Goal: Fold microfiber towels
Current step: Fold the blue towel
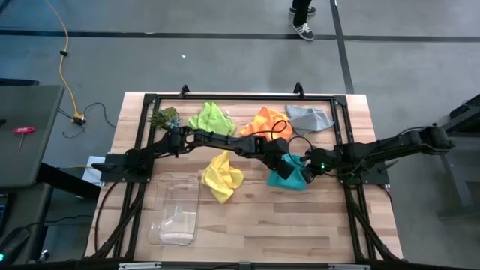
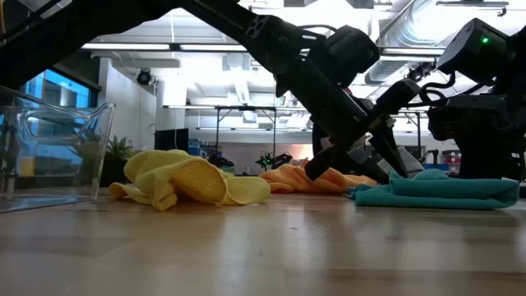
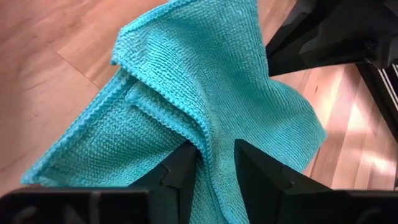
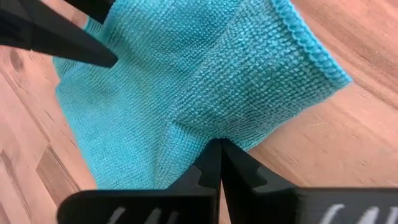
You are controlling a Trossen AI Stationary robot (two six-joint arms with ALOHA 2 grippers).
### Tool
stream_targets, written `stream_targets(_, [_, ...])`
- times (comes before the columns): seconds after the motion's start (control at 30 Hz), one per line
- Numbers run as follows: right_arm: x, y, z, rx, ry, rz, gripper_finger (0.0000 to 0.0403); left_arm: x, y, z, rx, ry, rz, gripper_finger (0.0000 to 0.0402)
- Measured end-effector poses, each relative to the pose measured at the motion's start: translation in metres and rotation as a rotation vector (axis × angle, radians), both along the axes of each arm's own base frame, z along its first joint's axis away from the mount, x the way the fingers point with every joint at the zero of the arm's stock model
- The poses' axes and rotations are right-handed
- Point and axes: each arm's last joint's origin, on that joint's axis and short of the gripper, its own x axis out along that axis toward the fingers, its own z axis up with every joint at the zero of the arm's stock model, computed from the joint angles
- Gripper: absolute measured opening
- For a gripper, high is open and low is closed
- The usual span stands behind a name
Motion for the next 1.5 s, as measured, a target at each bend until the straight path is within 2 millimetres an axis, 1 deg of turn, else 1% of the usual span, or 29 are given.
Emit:
stream_targets(0.17, [0.0, 0.0, 0.0, -0.001, 0.0, 0.001, 0.0, 0.001, 0.0, 0.002, -0.004, -0.017, 0.007, 0.0102])
stream_targets(0.43, [0.0, 0.0, 0.0, -0.001, 0.0, 0.002, 0.0, 0.0, 0.001, 0.019, 0.024, -0.056, 0.02, 0.0102])
stream_targets(0.5, [0.0, 0.0, 0.0, -0.001, 0.0, 0.002, 0.0, 0.0, 0.001, 0.021, 0.031, -0.061, 0.017, 0.0102])
stream_targets(0.63, [0.0, 0.0, 0.0, 0.0, 0.0, 0.003, 0.0, 0.0, 0.001, 0.02, 0.02, -0.052, 0.009, 0.0102])
stream_targets(0.73, [0.0, 0.0, 0.0, 0.003, 0.0, 0.003, 0.0, 0.0, -0.003, 0.014, 0.023, -0.035, 0.006, 0.0102])
stream_targets(0.87, [0.0, 0.0, 0.0, 0.004, 0.0, 0.003, 0.0, 0.0, -0.007, 0.013, 0.065, -0.019, 0.014, 0.0102])
stream_targets(1.23, [0.0, 0.0, 0.0, 0.004, 0.0, 0.002, 0.0, -0.001, -0.006, 0.005, 0.107, 0.017, 0.035, 0.0102])
stream_targets(1.5, [0.0, 0.0, 0.0, 0.003, 0.0, 0.004, 0.0, 0.001, -0.008, -0.004, 0.089, 0.021, 0.022, 0.0102])
